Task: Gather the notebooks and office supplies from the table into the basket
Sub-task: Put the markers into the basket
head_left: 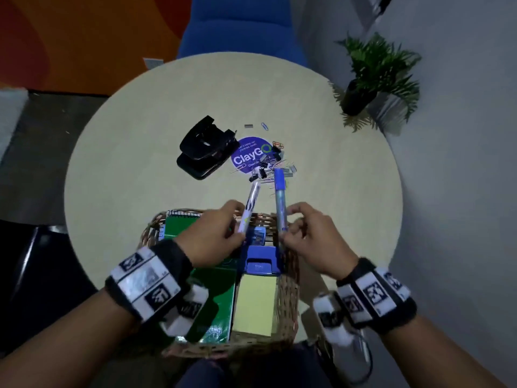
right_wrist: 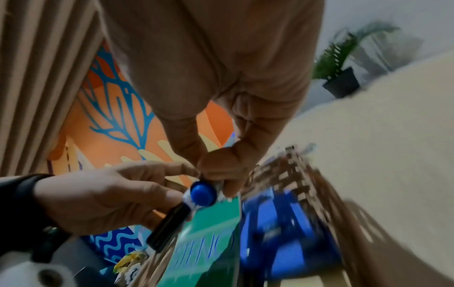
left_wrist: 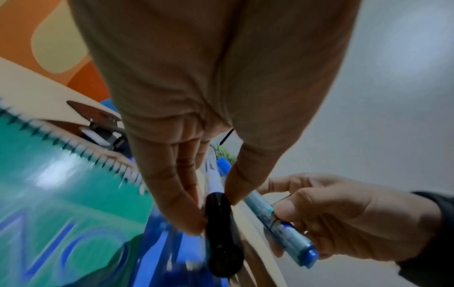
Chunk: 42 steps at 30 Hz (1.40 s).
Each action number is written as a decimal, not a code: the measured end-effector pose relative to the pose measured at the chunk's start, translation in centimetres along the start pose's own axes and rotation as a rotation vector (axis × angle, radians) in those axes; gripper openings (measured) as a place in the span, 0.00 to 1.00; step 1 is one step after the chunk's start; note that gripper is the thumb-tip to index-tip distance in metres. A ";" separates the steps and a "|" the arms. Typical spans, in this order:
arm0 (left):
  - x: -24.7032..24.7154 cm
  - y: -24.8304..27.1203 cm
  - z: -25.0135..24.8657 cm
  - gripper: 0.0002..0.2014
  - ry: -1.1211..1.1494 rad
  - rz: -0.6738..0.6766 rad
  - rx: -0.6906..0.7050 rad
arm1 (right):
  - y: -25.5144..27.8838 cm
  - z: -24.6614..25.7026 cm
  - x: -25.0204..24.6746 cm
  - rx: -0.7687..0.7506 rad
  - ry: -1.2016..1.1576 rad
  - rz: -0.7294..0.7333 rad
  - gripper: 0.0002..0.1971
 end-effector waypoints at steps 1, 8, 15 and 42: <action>1.8 1.0 0.5 0.21 0.004 0.040 0.000 | 1.6 -0.6 2.0 0.026 -0.057 0.037 0.18; 10.5 4.8 2.6 0.16 -0.037 0.258 0.008 | 7.6 -2.7 11.2 0.179 -0.030 0.324 0.24; 12.1 3.4 3.4 0.11 -0.223 0.192 -0.103 | 4.8 -2.3 12.8 0.250 0.191 0.302 0.19; 13.0 1.6 3.8 0.14 -0.149 -0.012 -0.210 | 3.3 -2.3 13.7 0.277 0.292 0.280 0.22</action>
Point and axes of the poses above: each hand's wrist, its own y-axis away from the middle knuckle, its own x-axis out of the palm, z = x × y, the point moved 2 cm from there along -y, towards the middle knuckle, and after that the axes turned 14 degrees about z, right-handed, at the moved point
